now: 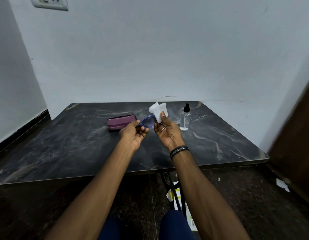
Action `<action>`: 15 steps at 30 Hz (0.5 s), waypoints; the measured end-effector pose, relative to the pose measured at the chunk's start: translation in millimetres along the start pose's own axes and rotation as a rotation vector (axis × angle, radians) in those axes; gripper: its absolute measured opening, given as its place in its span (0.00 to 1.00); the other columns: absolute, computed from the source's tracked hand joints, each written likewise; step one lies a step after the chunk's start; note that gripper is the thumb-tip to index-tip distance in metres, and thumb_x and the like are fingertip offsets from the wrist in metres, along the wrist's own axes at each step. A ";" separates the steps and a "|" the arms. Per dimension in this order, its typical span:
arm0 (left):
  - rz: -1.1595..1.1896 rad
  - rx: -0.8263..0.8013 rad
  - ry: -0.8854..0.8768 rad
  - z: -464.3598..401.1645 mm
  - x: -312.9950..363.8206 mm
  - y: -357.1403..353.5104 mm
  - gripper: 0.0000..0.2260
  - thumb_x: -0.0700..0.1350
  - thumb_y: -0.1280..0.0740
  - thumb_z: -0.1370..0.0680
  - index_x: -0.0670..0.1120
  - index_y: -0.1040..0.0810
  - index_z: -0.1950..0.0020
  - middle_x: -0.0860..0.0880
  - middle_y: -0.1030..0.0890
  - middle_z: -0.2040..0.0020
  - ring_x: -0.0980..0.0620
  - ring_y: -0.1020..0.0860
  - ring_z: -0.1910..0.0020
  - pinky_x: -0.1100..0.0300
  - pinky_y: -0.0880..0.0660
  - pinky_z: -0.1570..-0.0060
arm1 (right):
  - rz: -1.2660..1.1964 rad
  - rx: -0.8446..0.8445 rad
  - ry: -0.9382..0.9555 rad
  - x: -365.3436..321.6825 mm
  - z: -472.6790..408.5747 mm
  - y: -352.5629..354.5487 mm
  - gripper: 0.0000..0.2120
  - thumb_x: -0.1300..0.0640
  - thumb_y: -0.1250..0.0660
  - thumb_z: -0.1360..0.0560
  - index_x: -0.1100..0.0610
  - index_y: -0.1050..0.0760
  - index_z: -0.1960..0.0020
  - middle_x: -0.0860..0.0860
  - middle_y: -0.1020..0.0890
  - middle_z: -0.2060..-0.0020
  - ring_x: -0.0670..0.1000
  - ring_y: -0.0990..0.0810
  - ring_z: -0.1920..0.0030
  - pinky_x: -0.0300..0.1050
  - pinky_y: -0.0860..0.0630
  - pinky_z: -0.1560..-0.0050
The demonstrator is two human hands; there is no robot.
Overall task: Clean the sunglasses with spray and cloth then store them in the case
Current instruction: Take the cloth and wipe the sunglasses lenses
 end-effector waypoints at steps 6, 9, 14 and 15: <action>-0.027 -0.013 -0.008 -0.8 0.4 -2.2 0.04 0.33 0.36 0.24 0.38 0.26 0.59 0.44 0.27 0.67 0.57 0.29 0.83 0.62 0.24 0.77 | 0.070 0.107 -0.016 -2.8 -6.3 9.3 0.06 0.65 0.28 0.28 0.58 0.24 0.54 0.52 0.22 0.64 0.46 0.29 0.69 0.36 0.30 0.72; -0.044 -0.013 -0.010 -0.8 0.0 -1.9 0.04 0.33 0.36 0.24 0.38 0.26 0.59 0.44 0.27 0.67 0.57 0.29 0.83 0.62 0.24 0.77 | 0.097 0.148 -0.018 -3.9 -7.7 14.6 0.07 0.65 0.27 0.29 0.59 0.24 0.56 0.51 0.24 0.67 0.46 0.33 0.70 0.36 0.32 0.71; -0.053 -0.015 -0.013 -0.3 -0.6 -2.0 0.05 0.33 0.35 0.24 0.38 0.25 0.60 0.45 0.26 0.73 0.56 0.29 0.83 0.62 0.23 0.76 | 0.125 0.193 0.001 -2.8 -12.7 20.5 0.12 0.62 0.22 0.33 0.59 0.23 0.54 0.51 0.23 0.71 0.45 0.32 0.74 0.35 0.32 0.76; -0.052 -0.018 -0.014 -0.1 -0.7 -2.5 0.05 0.33 0.35 0.24 0.38 0.25 0.60 0.46 0.26 0.76 0.56 0.29 0.83 0.62 0.23 0.76 | 0.122 0.192 -0.002 -2.2 -12.9 21.2 0.14 0.62 0.22 0.34 0.59 0.24 0.52 0.50 0.23 0.71 0.45 0.31 0.74 0.36 0.32 0.76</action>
Point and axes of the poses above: each hand's wrist, its own z-axis away from the middle knuckle, its own y-axis out of the back of the hand, x = y × z, the point moved 8 cm from there along -z, towards the middle knuckle
